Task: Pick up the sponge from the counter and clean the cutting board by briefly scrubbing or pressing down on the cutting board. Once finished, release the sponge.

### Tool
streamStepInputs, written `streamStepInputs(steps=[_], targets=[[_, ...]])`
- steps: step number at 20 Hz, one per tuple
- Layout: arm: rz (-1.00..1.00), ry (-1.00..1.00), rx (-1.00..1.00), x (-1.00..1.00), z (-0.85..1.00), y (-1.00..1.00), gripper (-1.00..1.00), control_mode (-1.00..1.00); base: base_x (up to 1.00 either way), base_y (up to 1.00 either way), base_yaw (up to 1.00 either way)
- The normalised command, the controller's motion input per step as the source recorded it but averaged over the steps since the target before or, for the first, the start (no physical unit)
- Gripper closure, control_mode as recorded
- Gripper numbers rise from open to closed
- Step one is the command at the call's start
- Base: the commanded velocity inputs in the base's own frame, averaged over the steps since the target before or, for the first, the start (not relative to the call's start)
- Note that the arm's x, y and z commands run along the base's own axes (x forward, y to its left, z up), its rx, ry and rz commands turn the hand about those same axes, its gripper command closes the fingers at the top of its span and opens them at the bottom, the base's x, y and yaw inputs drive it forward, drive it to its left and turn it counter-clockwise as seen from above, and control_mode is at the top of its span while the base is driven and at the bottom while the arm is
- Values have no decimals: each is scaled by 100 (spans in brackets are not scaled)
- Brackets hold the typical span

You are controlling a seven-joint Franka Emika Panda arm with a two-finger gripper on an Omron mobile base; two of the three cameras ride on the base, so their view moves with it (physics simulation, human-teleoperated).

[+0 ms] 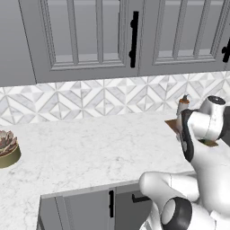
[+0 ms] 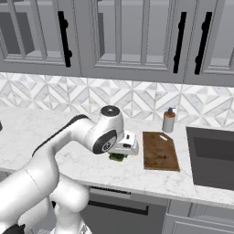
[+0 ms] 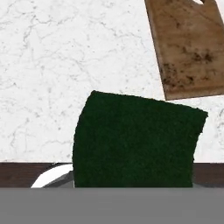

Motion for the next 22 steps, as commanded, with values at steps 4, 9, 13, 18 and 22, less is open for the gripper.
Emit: streamStepInputs(steps=[4, 9, 13, 18, 22], targets=[[1, 5, -9, 34, -42, 100, 100, -100, 0, 0, 0], [0, 30, -21, 70, -1, 82, 100, -100, 0, 0, 0], [3, 25, -2, 71, -17, 65, 100, -100, 0, 0, 0], [7, 16, 5, 61, -30, 16, 100, -100, 0, 0, 0], [4, 10, 10, 24, -62, 8, 100, -100, 0, 0, 0]])
